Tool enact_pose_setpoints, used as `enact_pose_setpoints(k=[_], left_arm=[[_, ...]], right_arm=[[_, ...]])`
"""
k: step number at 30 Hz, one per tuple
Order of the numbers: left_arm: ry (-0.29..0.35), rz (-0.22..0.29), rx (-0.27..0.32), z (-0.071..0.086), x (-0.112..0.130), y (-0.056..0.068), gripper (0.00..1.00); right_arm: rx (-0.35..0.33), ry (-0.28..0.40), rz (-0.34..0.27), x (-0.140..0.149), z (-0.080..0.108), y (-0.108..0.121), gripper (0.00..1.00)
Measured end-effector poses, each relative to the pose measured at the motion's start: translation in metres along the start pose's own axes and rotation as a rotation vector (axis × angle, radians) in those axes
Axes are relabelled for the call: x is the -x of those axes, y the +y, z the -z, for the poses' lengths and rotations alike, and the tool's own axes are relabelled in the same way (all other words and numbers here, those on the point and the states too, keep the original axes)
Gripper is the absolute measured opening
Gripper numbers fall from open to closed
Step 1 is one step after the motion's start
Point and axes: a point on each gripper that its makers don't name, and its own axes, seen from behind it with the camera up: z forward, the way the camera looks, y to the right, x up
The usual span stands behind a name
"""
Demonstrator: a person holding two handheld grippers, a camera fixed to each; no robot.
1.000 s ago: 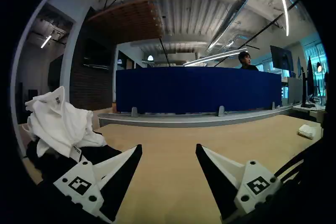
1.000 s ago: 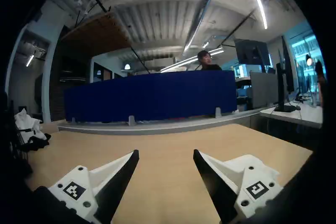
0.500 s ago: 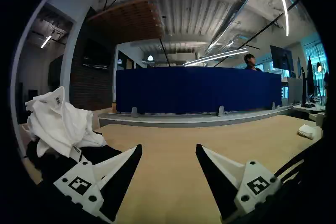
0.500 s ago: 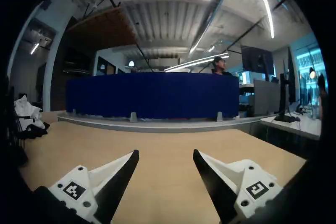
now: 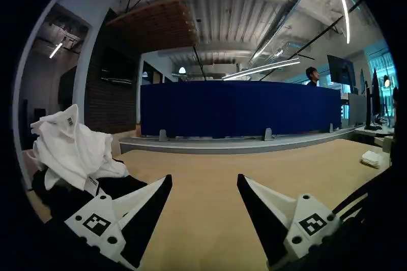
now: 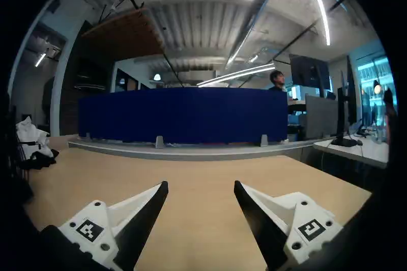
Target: Fold towel
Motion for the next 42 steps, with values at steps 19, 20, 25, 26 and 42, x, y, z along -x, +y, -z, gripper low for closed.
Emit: enact_pose_setpoints(k=[19,20,25,26,42], left_arm=[[0.0,0.0,0.0,-0.0003,0.0008,0.0002,0.95],[0.0,0.0,0.0,-0.0003,0.001,0.0002,0.95],[0.0,0.0,0.0,-0.0007,0.0016,0.0002,0.95],[0.0,0.0,0.0,-0.0008,0.0017,0.0002,0.95],[0.0,0.002,0.0,-0.0017,0.0003,0.0007,0.95]], right_arm=[[0.0,0.0,0.0,0.0,0.0003,0.0009,1.0],[0.0,0.0,0.0,0.0,0.0004,0.0008,1.0],[0.0,0.0,0.0,0.0003,0.0013,0.001,1.0],[0.0,0.0,0.0,0.0003,0.0014,0.0011,1.0],[0.0,0.0,0.0,0.0011,0.0022,-0.0004,1.0]])
